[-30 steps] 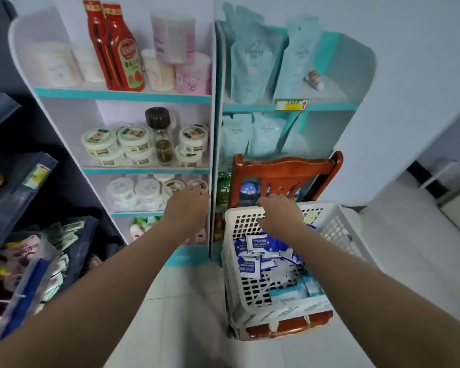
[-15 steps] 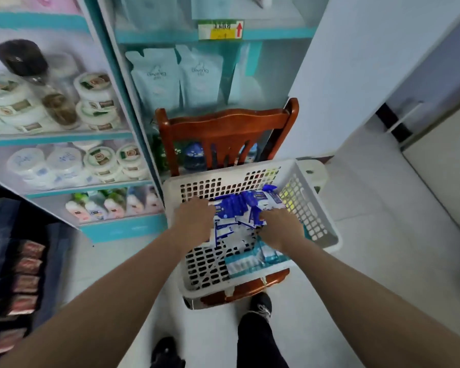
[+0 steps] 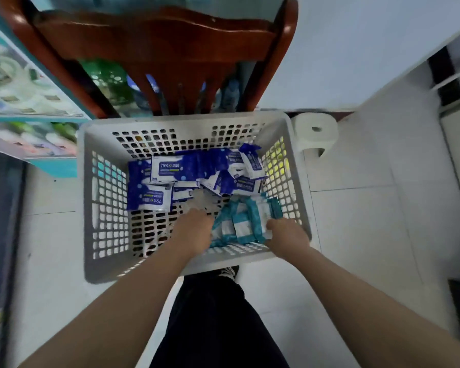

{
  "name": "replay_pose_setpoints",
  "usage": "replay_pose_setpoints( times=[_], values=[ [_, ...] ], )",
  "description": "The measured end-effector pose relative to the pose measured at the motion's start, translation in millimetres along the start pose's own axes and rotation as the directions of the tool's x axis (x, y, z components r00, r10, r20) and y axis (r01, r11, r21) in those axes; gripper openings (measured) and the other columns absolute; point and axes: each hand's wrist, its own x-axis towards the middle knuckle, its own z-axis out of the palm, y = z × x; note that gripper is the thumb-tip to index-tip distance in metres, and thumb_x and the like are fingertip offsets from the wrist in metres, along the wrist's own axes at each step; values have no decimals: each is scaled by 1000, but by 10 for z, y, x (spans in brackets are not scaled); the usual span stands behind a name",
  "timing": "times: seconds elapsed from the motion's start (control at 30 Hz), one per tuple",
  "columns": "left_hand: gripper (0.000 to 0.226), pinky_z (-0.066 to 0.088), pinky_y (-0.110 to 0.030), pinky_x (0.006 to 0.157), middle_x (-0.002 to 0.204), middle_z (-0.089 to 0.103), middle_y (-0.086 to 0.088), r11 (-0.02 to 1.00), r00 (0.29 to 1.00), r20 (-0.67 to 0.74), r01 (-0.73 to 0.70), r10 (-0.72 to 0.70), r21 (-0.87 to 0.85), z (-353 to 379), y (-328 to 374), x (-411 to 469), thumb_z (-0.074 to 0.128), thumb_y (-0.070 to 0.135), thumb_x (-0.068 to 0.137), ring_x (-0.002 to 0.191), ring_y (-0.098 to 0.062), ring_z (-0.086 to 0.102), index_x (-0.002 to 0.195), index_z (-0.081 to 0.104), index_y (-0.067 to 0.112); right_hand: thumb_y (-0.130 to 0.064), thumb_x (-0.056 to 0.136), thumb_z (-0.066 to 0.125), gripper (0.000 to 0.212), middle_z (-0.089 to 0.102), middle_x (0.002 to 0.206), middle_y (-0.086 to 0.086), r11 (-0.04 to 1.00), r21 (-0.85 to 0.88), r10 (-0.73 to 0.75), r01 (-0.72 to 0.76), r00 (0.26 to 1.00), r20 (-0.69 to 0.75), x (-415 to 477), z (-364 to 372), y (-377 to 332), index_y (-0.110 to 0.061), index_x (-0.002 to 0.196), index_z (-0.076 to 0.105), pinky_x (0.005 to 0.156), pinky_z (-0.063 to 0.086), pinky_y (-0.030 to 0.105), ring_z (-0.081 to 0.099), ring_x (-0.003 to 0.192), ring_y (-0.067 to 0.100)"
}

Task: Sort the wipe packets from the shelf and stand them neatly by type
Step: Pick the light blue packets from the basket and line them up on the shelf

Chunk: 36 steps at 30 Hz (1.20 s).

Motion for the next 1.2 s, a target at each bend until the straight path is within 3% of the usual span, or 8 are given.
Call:
replay_pose_setpoints(
  times=[0.13, 0.43, 0.6, 0.8, 0.93, 1.03, 1.13, 1.2],
  values=[
    [16, 50, -38, 79, 98, 58, -8, 993, 997, 71, -29, 37, -113, 209, 190, 343, 56, 14, 90, 94, -25, 55, 104, 61, 9, -27, 85, 62, 28, 64, 108, 5, 992, 113, 48, -60, 994, 103, 258, 93, 153, -14, 111, 61, 77, 49, 30, 61, 99, 25],
    [58, 41, -43, 105, 142, 42, -9, 961, 997, -74, -50, 31, -272, 402, 626, 1138, 58, 19, 91, 128, -25, 42, 144, 34, 14, -23, 86, 61, 23, 64, 106, 7, 963, 228, 114, -143, 984, 137, 760, 273, 202, -14, 107, 58, 75, 49, 32, 61, 97, 28],
    [53, 42, -41, 100, 127, 51, -7, 965, 995, -74, 49, -71, -259, 456, 800, 1451, 62, 44, 86, 120, -26, 45, 131, 48, 17, -10, 87, 54, 44, 63, 114, 7, 936, 340, 53, -97, 989, 136, 885, 335, 240, -23, 129, 51, 84, 53, 39, 60, 102, 28],
    [25, 45, -27, 75, 92, 60, 3, 660, 977, 196, 205, -88, -723, 273, 690, 1384, 77, 9, 76, 87, -16, 57, 89, 59, 20, -15, 84, 64, 44, 64, 113, 2, 679, 690, 199, -250, 968, 155, 948, 373, 194, -21, 124, 47, 86, 52, 43, 61, 98, 24],
    [32, 44, -22, 70, 94, 64, 4, 501, 955, 282, 287, -87, -816, 79, 452, 1381, 58, -9, 78, 87, -13, 58, 88, 64, 21, -28, 89, 63, 31, 64, 114, 5, 784, 569, 146, -249, 964, 221, 898, 348, 225, -19, 118, 56, 89, 50, 37, 60, 103, 28],
    [33, 43, -23, 65, 114, 59, 0, 604, 974, 125, 214, -187, -768, 4, 517, 1595, 49, -1, 89, 92, -15, 57, 113, 63, 16, -28, 90, 61, 32, 64, 116, 7, 838, 508, 83, -197, 967, 239, 895, 324, 271, -17, 119, 56, 89, 50, 36, 60, 105, 29],
    [44, 40, -28, 86, 136, 52, -5, 802, 974, 195, 207, -116, -560, 119, 697, 1791, 57, 22, 94, 119, -24, 52, 136, 49, 14, -25, 89, 62, 32, 64, 115, 8, 869, 466, 46, -165, 966, 255, 897, 315, 291, -14, 119, 57, 86, 50, 34, 59, 104, 29],
    [41, 38, -28, 79, 127, 60, -8, 840, 958, 243, 255, -152, -480, 194, 737, 1807, 65, 25, 89, 112, -25, 57, 128, 57, 13, -21, 89, 61, 31, 64, 114, 8, 883, 446, 26, -146, 964, 264, 904, 331, 313, -15, 119, 58, 84, 50, 33, 60, 104, 29]
  ],
)
